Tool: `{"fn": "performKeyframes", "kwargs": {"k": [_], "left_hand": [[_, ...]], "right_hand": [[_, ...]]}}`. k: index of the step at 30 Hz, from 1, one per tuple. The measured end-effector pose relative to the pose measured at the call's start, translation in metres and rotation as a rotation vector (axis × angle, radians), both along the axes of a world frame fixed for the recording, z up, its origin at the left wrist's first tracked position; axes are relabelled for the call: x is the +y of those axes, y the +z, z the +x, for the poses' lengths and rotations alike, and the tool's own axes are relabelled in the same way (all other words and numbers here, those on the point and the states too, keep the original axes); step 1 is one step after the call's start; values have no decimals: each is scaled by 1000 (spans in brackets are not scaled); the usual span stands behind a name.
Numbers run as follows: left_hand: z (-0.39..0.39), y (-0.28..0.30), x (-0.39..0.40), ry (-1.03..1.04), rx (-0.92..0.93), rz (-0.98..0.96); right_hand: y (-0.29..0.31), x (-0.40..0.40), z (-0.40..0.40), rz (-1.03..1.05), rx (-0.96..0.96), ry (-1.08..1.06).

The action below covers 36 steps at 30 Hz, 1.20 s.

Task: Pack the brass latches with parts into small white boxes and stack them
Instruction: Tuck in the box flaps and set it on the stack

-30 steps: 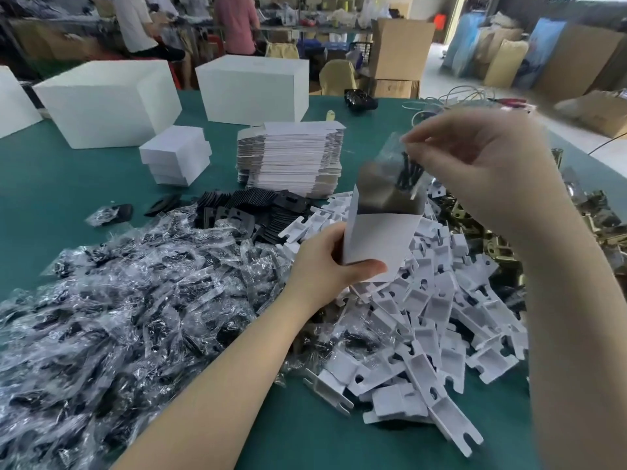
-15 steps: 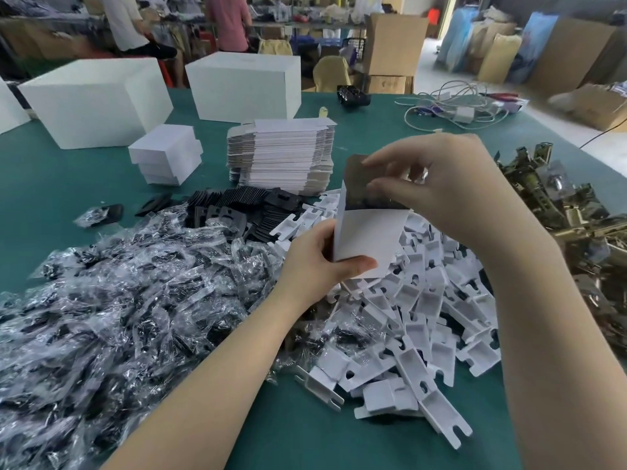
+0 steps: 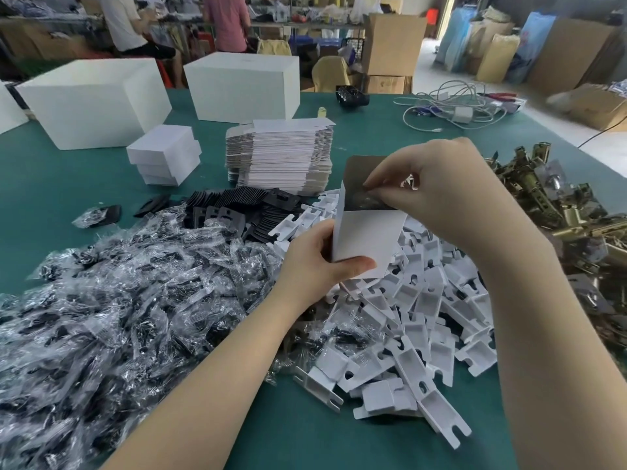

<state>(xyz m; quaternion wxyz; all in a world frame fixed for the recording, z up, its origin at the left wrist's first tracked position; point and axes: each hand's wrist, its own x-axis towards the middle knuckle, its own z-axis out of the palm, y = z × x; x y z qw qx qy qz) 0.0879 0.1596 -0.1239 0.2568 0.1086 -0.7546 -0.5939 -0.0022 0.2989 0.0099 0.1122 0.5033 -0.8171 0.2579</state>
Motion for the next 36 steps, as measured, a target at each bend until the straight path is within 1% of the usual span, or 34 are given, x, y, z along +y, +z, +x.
{"fn": "performKeyframes", "kwargs": {"k": [3, 4, 5, 8, 9, 12, 16, 20, 22, 27, 31, 32, 33, 34, 36], "left_hand": [[1, 0, -1, 2, -10, 3], [1, 0, -1, 1, -13, -2], [1, 0, -1, 1, -16, -3], [1, -1, -2, 0, -24, 5], [1, -1, -2, -1, -24, 8], [0, 0, -2, -2, -27, 7], [0, -1, -3, 0, -26, -2], [0, -4, -3, -4, -28, 12], [-1, -5, -4, -18, -26, 29], [0, -2, -3, -12, -34, -2], [1, 0, -3, -17, -21, -19], [1, -1, -3, -16, -19, -20], [1, -1, -3, -14, -19, -22], [1, -1, -3, -14, -18, -21], [0, -2, -3, -13, -20, -32]], "right_hand": [[2, 5, -1, -222, -15, -60], [4, 8, -1, -267, -28, -77], [6, 12, -2, -270, -49, -76], [12, 17, 1, -111, -124, -1], [12, 16, 3, -53, -121, 12], [4, 9, 9, 69, -15, -25], [-8, 3, 13, 88, 69, -86], [-10, 1, 12, 83, 71, -81], [-9, 1, 12, 106, 153, -105], [-7, 2, 17, 276, 299, -93], [-9, 0, 23, 387, 328, -93], [-10, 0, 24, 368, 322, -89], [-12, 2, 24, 281, 308, -84], [-15, 5, 25, 120, 279, -84], [-25, 12, 23, -285, 172, -121]]}}
